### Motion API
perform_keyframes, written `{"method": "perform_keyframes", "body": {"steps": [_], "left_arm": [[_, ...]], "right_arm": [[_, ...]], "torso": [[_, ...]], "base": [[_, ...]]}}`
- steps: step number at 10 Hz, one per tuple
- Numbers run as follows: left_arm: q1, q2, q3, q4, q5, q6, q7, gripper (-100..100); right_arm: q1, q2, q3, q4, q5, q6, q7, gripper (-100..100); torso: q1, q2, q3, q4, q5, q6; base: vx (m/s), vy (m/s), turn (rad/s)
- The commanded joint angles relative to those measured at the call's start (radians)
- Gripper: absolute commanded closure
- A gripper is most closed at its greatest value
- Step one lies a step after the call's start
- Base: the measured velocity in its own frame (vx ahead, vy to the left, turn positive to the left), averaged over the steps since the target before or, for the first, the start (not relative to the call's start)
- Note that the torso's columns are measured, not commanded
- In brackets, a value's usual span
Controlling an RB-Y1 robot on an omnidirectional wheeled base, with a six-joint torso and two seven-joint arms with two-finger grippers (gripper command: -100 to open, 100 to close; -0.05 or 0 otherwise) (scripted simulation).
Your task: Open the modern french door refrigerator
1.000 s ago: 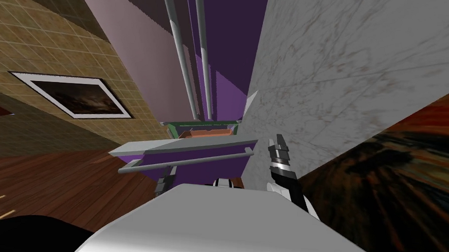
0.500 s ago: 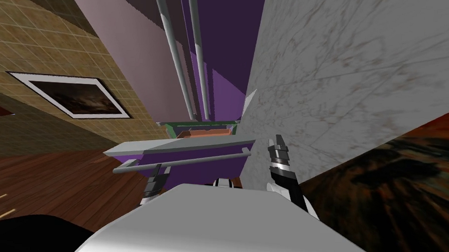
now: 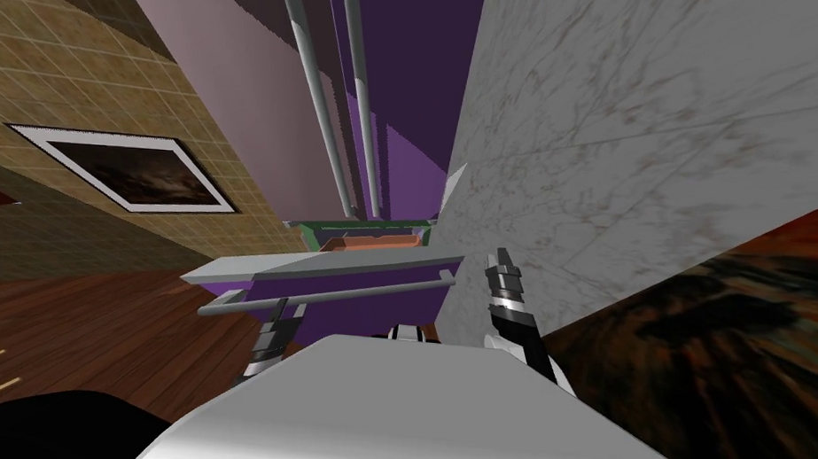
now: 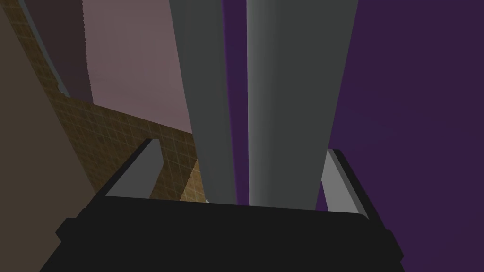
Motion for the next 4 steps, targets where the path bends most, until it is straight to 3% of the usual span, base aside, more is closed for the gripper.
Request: {"method": "perform_keyframes", "body": {"steps": [1, 4], "left_arm": [[0.001, -0.001, -0.001, 0.002, 0.0, 0.002, 0.0, 0], [0.003, -0.002, -0.003, 0.005, -0.001, 0.006, 0.0, 0]], "right_arm": [[0.0, 0.0, 0.001, 0.0, 0.0, 0.0, 0.0, 0], [0.0, -0.001, 0.003, 0.0, 0.001, 0.0, -0.001, 0]], "torso": [[0.002, 0.0, 0.001, -0.001, 0.001, 0.0], [0.006, 0.0, 0.002, -0.003, 0.003, 0.0]], "base": [[-0.001, 0.006, 0.009], [0.0, 0.0, 0.0]]}}
